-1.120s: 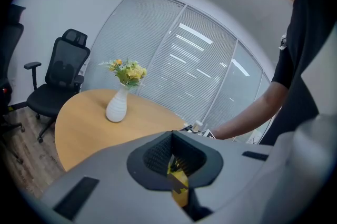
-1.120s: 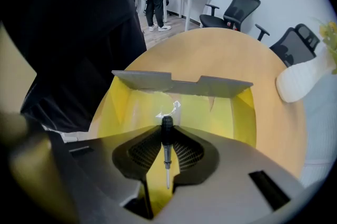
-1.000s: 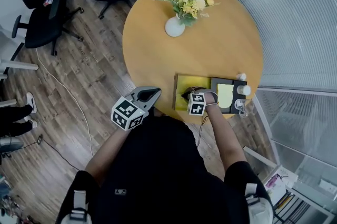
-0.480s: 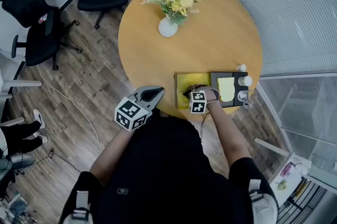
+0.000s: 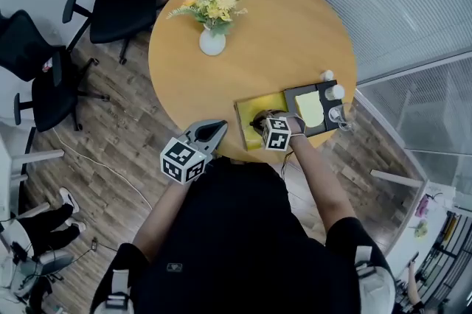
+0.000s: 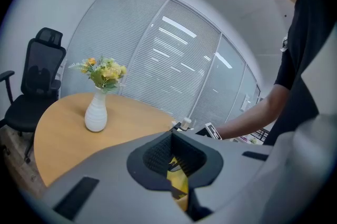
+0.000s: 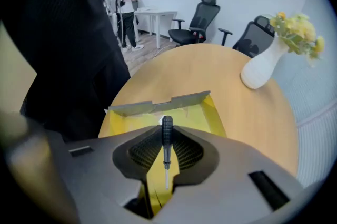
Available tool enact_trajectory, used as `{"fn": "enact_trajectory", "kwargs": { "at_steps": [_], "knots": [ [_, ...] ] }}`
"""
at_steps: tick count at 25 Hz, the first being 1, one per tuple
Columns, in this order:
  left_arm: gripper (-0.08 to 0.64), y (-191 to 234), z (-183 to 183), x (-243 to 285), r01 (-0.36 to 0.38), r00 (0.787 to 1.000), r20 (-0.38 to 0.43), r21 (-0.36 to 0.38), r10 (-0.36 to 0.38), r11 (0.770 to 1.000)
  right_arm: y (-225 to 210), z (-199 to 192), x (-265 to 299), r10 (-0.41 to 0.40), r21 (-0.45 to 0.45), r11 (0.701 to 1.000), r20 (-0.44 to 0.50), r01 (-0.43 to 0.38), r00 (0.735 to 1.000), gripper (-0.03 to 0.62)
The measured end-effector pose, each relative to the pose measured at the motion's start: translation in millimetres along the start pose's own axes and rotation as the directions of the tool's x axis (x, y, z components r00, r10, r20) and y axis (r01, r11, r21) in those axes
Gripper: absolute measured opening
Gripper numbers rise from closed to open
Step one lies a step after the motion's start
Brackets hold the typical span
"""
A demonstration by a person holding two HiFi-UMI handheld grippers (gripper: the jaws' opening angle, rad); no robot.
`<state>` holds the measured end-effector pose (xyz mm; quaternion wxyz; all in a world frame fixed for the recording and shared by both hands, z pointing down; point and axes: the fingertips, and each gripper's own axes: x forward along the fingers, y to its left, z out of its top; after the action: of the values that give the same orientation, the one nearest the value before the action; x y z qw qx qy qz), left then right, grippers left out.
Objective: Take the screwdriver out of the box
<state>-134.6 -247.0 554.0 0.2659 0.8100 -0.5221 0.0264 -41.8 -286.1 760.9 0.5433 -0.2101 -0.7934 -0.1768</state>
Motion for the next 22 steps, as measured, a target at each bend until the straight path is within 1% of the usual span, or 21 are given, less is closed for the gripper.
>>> {"fn": "enact_trajectory", "kwargs": {
  "at_steps": [4, 7, 9, 15, 20, 22],
  "knots": [
    [0.006, -4.0, 4.9, 6.4, 0.03, 1.0, -0.01, 0.021, -0.03, 0.999, -6.5, 11.7, -27.7, -0.063, 0.134, 0.99, 0.099, 0.05, 0.993, 0.06],
    [0.006, -6.9, 5.4, 12.9, 0.052, 0.998, -0.019, 0.029, -0.051, 0.998, -10.7, 11.7, -46.8, -0.129, 0.201, 0.974, 0.135, 0.1, 0.982, 0.06],
    [0.006, -9.3, 5.3, 17.8, 0.07, 0.997, -0.029, 0.034, -0.069, 0.997, -12.6, 9.7, -59.1, -0.175, 0.25, 0.959, 0.153, 0.133, 0.973, 0.06],
    [0.006, -18.2, 7.1, 30.7, 0.122, 0.992, -0.047, 0.051, -0.12, 0.991, -6.9, -0.4, -91.1, -0.292, 0.39, 0.899, 0.189, 0.201, 0.938, 0.06],
    [0.006, -22.0, 3.8, 35.3, 0.148, 0.987, -0.065, 0.059, -0.144, 0.987, -0.6, -4.7, -112.6, -0.379, 0.503, 0.834, 0.221, 0.228, 0.899, 0.06],
    [0.005, -22.6, 2.7, 37.1, 0.156, 0.986, -0.069, 0.059, -0.151, 0.986, 1.0, -5.2, -121.1, -0.414, 0.546, 0.805, 0.237, 0.232, 0.879, 0.06]
  ]
}}
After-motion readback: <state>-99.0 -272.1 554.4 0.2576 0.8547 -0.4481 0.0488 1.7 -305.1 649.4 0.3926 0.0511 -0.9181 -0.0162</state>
